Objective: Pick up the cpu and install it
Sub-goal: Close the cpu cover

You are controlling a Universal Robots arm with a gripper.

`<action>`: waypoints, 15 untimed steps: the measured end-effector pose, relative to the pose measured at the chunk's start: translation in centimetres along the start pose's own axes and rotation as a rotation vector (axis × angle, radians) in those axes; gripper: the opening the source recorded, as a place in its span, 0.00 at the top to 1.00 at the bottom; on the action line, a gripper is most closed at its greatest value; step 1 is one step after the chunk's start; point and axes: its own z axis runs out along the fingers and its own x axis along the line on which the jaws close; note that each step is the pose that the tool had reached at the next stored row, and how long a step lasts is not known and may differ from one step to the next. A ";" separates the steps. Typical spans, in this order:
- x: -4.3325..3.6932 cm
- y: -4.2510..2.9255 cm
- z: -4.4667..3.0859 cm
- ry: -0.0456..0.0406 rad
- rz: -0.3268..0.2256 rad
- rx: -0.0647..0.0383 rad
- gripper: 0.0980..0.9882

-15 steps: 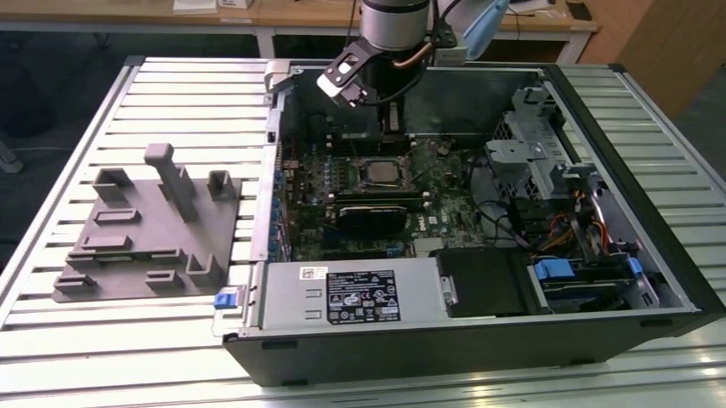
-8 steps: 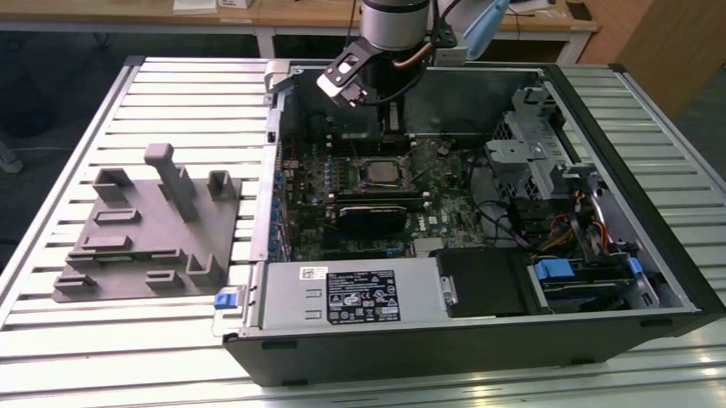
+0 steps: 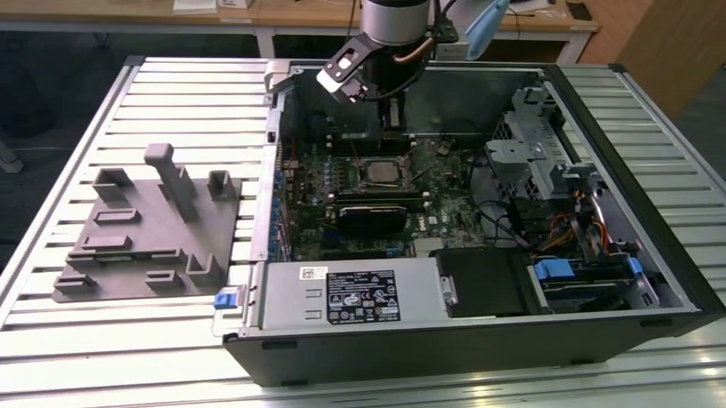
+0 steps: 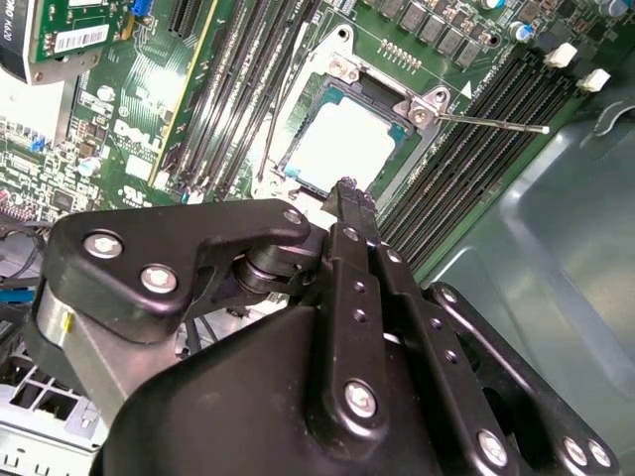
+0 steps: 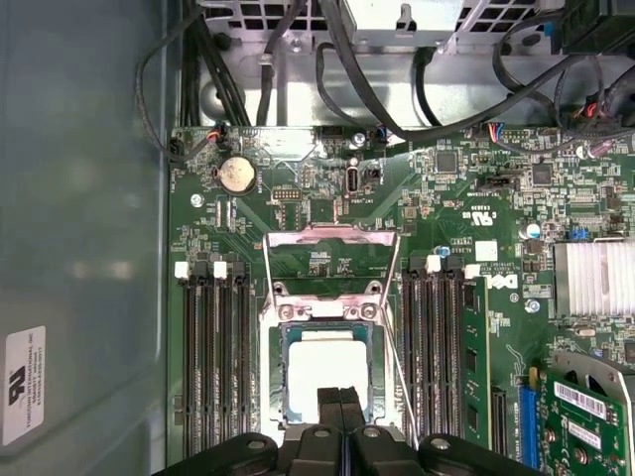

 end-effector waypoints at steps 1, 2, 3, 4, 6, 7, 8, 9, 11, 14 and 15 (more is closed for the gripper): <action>0.00 0.00 0.00 0.0001 0.000 0.000 0.99; 0.00 0.00 -0.02 -0.0001 0.000 0.000 0.99; 0.00 0.00 -0.03 -0.0002 0.000 0.000 0.99; 0.00 0.03 -0.02 -0.0002 0.000 0.000 0.99; 0.00 0.19 -0.02 -0.0004 0.000 0.000 0.99; 0.01 0.33 -0.01 -0.0003 0.000 0.000 0.99; 0.01 0.50 0.01 -0.0002 0.000 0.000 0.99; 0.02 0.70 0.02 -0.0002 0.000 0.000 0.99; 0.04 1.14 0.04 -0.0002 0.000 0.000 0.99; 0.06 1.96 0.09 -0.0002 0.000 0.000 0.99; 0.07 2.25 0.10 -0.0003 0.000 0.000 0.99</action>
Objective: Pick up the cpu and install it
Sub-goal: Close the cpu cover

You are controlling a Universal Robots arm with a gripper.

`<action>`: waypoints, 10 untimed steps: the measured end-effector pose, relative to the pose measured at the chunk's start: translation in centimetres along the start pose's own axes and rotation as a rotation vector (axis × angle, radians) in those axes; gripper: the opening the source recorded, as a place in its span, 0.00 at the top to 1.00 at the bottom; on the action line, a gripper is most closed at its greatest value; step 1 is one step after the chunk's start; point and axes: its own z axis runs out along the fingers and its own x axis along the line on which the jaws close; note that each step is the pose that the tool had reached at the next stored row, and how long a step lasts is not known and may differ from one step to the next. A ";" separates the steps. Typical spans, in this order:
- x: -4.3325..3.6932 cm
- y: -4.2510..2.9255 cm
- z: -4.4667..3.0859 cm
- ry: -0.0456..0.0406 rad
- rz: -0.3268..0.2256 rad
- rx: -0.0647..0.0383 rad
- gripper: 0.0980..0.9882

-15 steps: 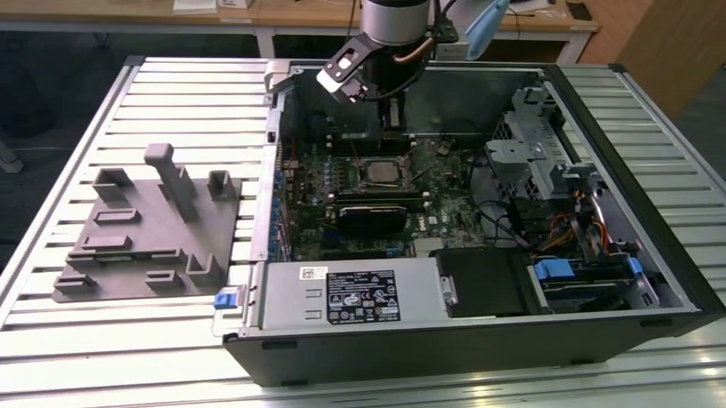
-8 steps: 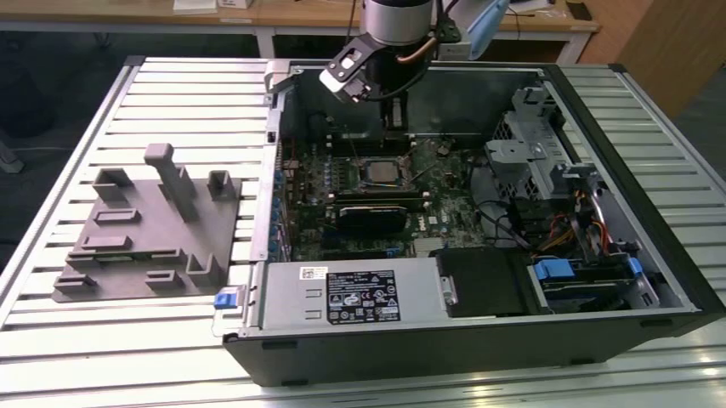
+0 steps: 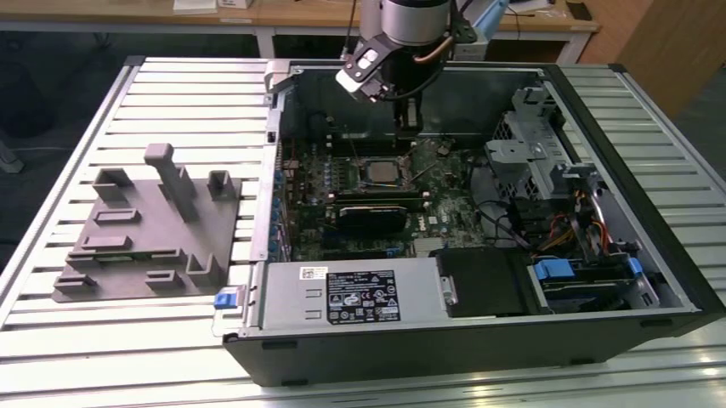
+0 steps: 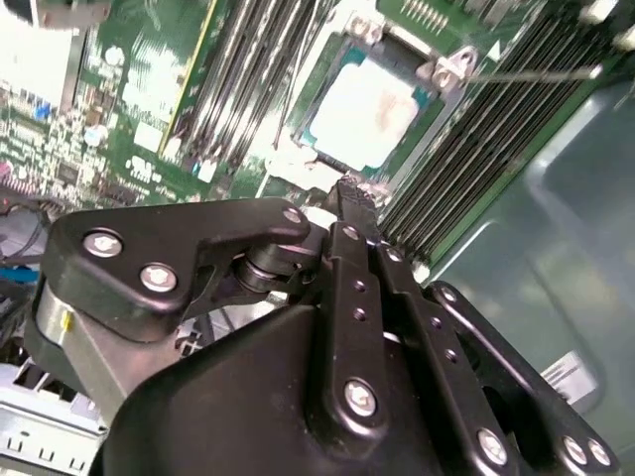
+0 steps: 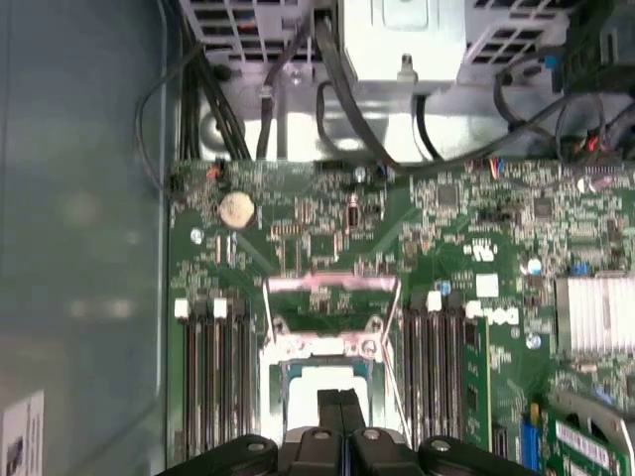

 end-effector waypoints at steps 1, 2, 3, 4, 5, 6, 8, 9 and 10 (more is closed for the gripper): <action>0.01 0.28 0.02 0.0001 0.000 0.000 0.99; 0.02 0.58 0.04 0.0001 0.000 0.000 0.99; 0.03 0.87 0.05 0.0001 0.000 0.000 0.99; 0.03 1.17 0.07 0.0001 0.000 0.000 0.99; 0.04 1.46 0.09 0.0002 0.000 0.000 0.99; 0.05 1.74 0.10 0.0001 0.000 0.000 0.99; 0.07 2.31 0.14 0.0001 0.000 0.000 0.99; 0.08 2.60 0.15 0.0000 0.000 0.000 0.99; 0.09 2.84 0.16 0.0000 0.000 0.000 0.99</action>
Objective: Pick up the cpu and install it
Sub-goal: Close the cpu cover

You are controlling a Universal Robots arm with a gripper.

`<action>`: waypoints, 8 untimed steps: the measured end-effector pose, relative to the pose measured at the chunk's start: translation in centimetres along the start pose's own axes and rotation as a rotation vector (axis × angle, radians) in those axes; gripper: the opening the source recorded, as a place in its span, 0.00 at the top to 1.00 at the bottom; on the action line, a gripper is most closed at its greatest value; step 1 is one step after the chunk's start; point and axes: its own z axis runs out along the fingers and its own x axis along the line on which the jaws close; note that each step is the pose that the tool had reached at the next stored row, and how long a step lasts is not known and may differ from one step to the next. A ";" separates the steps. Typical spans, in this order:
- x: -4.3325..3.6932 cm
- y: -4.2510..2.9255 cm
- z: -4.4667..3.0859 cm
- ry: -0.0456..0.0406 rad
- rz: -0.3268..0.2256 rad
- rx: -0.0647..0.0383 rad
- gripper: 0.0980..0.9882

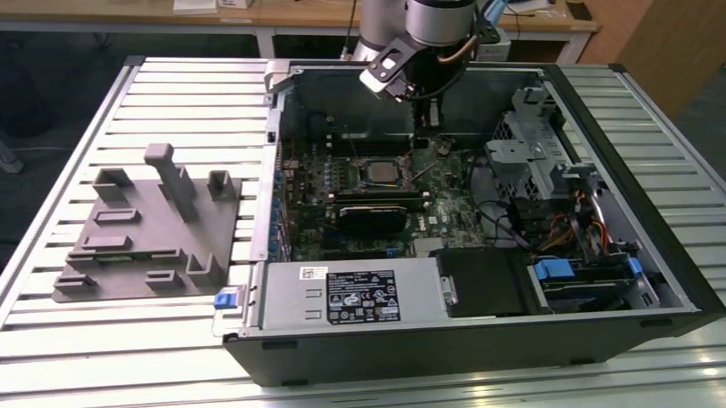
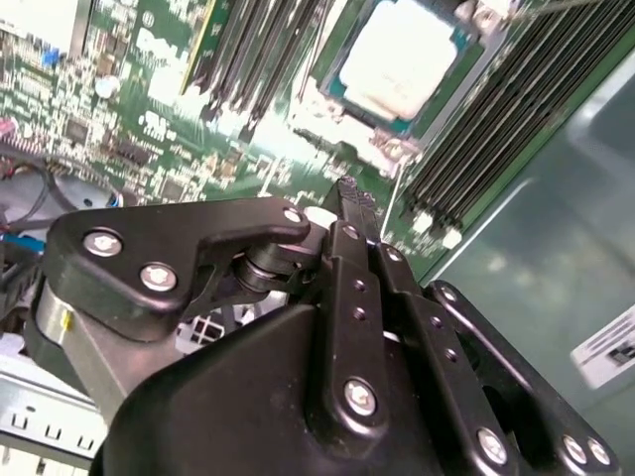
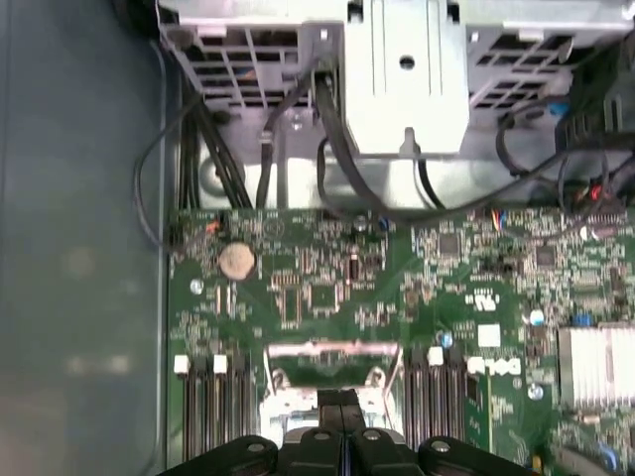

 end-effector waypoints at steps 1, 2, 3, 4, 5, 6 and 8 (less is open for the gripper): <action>0.01 0.21 0.01 0.0000 0.000 0.000 0.99; 0.02 0.38 0.02 0.0000 0.000 0.000 0.99; 0.02 0.47 0.03 0.0000 0.000 0.000 0.99; 0.02 0.50 0.02 0.0001 0.000 0.000 0.99; 0.02 0.51 -0.02 0.0001 0.000 0.000 0.99; 0.02 0.51 -0.07 0.0002 0.000 0.000 0.99; 0.02 0.52 -0.12 0.0005 0.000 0.000 0.99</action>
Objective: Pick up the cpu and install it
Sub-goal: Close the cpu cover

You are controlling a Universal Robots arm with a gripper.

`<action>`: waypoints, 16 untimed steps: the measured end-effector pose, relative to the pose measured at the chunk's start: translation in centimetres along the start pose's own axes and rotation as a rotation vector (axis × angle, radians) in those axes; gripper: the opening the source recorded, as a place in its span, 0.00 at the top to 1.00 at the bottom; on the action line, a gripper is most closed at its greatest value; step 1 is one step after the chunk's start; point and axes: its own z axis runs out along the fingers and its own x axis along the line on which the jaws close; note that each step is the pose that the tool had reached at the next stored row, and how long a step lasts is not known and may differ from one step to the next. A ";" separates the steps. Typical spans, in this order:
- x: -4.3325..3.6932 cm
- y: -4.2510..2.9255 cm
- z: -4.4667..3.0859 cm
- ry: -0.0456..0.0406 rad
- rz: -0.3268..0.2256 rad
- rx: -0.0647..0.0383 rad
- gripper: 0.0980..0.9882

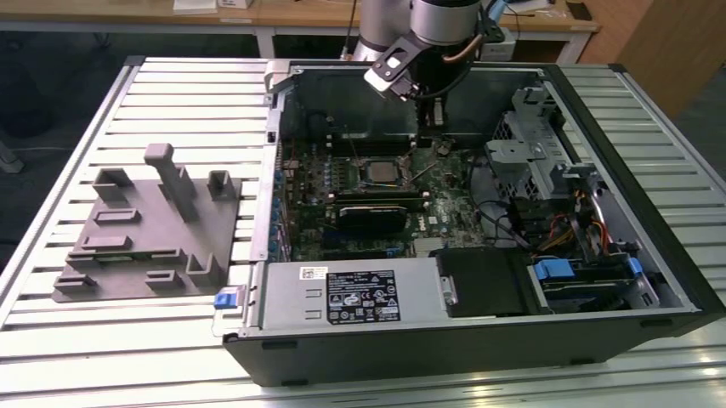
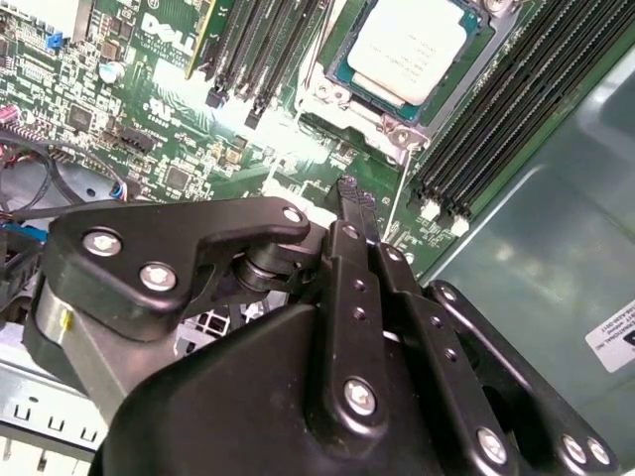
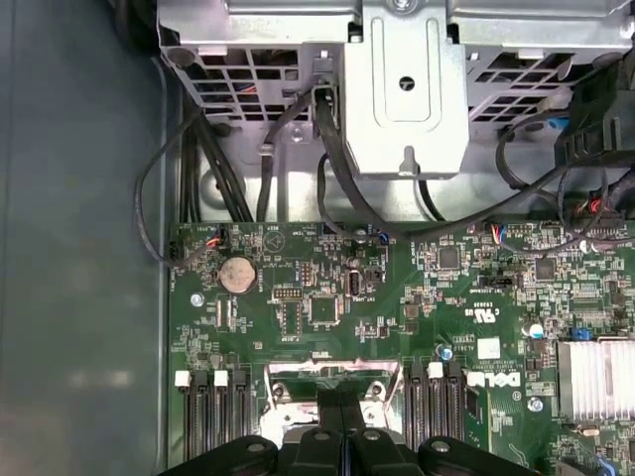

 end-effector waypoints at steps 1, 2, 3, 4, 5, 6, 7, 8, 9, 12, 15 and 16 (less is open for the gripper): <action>0.00 0.01 0.00 0.0001 0.000 0.000 0.99; 0.00 0.02 0.00 0.0001 0.000 0.000 0.99; 0.00 0.05 0.00 0.0001 0.000 0.000 0.99; 0.00 0.10 0.00 -0.0001 0.000 0.000 0.99; 0.00 0.18 0.00 -0.0003 0.000 0.000 0.99; 0.01 0.29 0.00 -0.0003 0.000 0.000 0.99; 0.01 0.42 0.01 -0.0003 0.000 0.000 0.99; 0.02 0.55 0.02 -0.0002 0.000 0.000 0.99; 0.02 0.69 0.03 -0.0002 0.000 0.000 0.99; 0.03 1.21 0.06 -0.0001 0.000 0.000 0.99; 0.05 1.76 0.09 -0.0001 0.000 0.000 0.99; 0.06 1.95 0.11 -0.0001 0.000 0.000 0.99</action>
